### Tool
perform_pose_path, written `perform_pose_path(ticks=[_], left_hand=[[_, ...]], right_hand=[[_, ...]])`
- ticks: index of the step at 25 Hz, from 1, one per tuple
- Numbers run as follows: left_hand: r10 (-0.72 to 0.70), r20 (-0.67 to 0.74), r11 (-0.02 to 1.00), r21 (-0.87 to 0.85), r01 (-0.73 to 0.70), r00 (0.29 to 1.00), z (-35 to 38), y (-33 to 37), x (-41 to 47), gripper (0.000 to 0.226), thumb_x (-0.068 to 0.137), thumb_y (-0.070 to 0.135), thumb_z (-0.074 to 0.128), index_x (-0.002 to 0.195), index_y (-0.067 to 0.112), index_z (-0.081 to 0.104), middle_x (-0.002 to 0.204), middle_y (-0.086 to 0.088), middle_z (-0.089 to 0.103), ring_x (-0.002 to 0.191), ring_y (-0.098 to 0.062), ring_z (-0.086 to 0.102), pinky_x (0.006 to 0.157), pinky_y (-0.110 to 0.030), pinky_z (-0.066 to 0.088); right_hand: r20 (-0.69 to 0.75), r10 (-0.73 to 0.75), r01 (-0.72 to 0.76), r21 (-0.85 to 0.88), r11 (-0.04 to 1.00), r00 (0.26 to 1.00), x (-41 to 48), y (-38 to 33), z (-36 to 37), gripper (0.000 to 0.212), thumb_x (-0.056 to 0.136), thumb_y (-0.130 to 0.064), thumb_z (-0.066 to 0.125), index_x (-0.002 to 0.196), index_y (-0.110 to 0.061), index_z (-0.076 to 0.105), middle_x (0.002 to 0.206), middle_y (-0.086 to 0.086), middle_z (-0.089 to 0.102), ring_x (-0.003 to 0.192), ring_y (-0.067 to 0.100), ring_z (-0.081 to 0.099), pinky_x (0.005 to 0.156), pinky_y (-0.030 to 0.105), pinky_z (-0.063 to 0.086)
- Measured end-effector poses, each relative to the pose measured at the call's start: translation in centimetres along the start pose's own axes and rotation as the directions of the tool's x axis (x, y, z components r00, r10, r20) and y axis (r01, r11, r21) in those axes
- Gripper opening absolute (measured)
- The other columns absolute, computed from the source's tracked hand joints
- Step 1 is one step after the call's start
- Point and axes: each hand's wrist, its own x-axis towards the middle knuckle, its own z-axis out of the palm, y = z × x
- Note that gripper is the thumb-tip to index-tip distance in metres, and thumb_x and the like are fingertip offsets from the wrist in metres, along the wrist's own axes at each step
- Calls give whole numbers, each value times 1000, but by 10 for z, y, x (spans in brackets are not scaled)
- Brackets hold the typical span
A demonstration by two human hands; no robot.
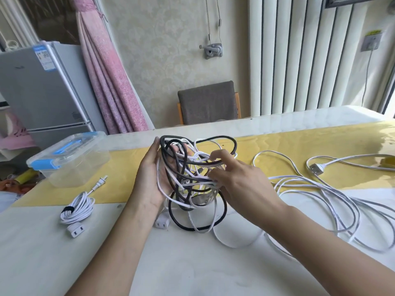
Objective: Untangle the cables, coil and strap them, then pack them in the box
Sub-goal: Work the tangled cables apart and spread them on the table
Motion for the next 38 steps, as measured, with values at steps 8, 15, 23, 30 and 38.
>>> perform_pose_path(ticks=[8,15,23,30,38], left_hand=[[-78,-13,956,284,79,997,-6,-2,1,23,85,9,48,80,-2,67,66,-11,69,53,-15,67,52,-23,56],[-75,167,954,301,22,983,1,-17,-9,25,53,12,67,73,-2,66,68,-14,68,59,-23,67,59,-30,58],[-194,200,917,384,105,960,4,-24,-7,50,36,29,89,71,6,62,66,-6,47,61,-18,45,59,-28,42],[-161,183,851,524,43,970,19,-18,-18,40,84,19,49,46,14,60,35,2,36,24,0,19,33,-9,14],[-62,-74,998,-1,62,995,-3,1,8,34,85,14,51,52,16,40,34,8,24,24,-5,22,31,-10,15]], right_hand=[[597,101,-323,277,905,796,5,33,-36,28,88,-30,65,116,-30,63,120,-9,59,70,-15,53,70,16,40],[395,523,-654,488,577,756,9,57,-60,40,78,-49,69,70,-10,74,52,-10,63,44,1,47,48,10,35],[233,272,-354,716,601,934,11,22,-31,33,81,-4,69,93,-34,62,71,-10,61,59,18,56,61,27,46],[160,662,-490,799,348,732,13,40,-37,30,88,8,44,86,-16,62,73,-5,54,42,12,45,43,19,33],[515,593,-387,857,-340,619,15,62,-44,16,92,6,46,101,0,58,54,5,54,41,12,36,43,20,41]])
